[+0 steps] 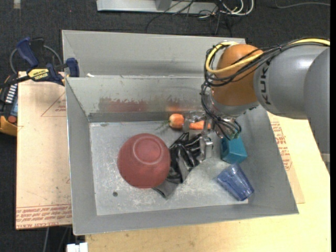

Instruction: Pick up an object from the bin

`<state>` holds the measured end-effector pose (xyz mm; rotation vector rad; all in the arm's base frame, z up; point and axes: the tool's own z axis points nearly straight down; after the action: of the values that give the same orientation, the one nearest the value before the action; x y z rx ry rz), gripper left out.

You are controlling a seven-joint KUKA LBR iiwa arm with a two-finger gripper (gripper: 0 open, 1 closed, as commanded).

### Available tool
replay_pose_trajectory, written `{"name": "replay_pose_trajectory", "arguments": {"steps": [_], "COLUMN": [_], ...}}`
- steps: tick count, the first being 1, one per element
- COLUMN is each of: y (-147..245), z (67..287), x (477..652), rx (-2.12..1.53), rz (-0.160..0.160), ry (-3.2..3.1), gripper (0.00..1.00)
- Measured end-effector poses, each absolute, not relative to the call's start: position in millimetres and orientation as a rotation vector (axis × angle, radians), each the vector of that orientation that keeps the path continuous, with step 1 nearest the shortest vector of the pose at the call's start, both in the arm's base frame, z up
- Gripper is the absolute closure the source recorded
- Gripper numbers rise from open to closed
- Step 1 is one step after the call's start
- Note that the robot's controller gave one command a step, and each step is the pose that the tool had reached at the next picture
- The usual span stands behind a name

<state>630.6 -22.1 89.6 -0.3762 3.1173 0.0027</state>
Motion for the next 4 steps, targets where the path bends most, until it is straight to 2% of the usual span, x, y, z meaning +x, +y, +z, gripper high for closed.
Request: {"name": "replay_pose_trajectory", "arguments": {"steps": [1,2,3,4], "y": [-102,-65,24,-14], "z": [116,108,77,71], "x": [546.6,585.0,575.0,603.1], "rx": [0.393,0.123,0.344,-0.264], "rz": [0.010,0.002,0.009,0.002], "ry": [3.112,3.136,3.117,3.121], "gripper": [0.00,0.00,0.00,1.00]}}
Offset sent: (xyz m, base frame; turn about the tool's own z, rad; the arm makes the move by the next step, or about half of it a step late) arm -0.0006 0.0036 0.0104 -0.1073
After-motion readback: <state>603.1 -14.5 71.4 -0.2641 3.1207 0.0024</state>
